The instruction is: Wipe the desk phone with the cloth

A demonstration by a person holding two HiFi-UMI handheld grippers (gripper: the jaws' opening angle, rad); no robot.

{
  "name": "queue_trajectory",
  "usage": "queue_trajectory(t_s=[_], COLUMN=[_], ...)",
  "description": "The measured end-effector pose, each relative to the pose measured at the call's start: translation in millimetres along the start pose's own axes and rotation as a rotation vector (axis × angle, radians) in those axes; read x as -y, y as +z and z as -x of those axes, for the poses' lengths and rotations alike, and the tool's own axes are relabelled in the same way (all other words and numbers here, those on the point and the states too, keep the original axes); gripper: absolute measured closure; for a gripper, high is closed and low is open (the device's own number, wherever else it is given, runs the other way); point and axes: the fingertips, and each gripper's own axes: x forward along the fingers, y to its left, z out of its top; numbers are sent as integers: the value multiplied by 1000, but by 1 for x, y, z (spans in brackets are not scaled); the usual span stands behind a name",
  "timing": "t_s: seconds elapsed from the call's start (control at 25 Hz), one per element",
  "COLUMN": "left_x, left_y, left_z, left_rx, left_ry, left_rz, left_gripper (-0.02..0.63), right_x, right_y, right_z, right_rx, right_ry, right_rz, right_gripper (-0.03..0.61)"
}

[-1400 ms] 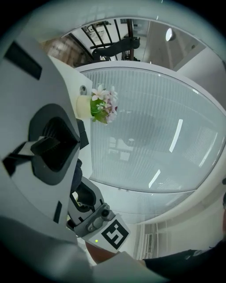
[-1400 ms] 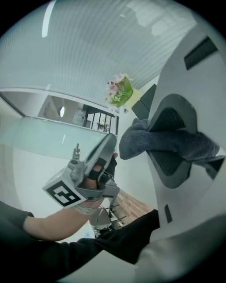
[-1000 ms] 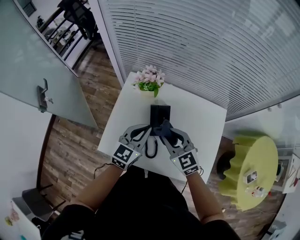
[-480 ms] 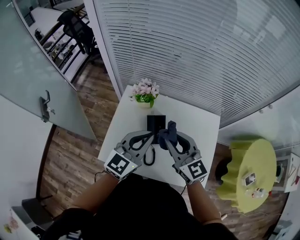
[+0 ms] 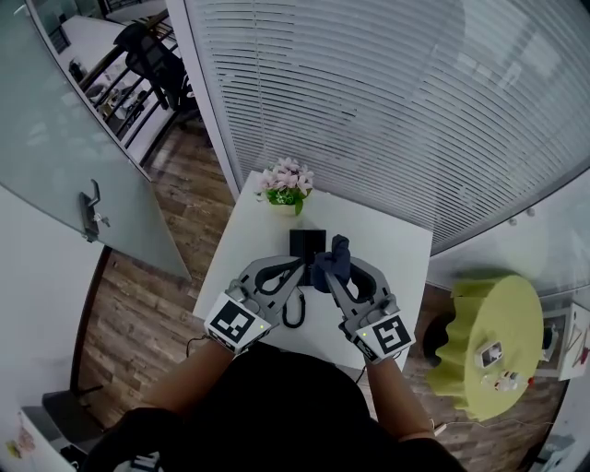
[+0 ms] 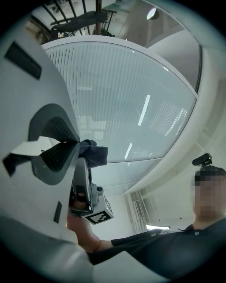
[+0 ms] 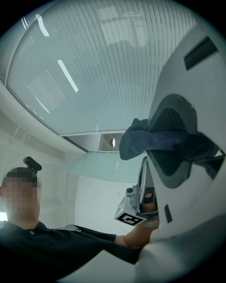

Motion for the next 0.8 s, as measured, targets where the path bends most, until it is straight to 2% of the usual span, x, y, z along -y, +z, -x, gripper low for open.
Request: queue_trajectory(t_s=[0.8], left_x=[8], left_y=[3], left_z=[4], left_rx=[2], left_ry=[5], left_rz=[-4], left_gripper=[604], right_x=[-7], right_y=[7], right_z=[6], right_rx=[13], right_ry=[4], right_rz=[3], right_gripper=[465])
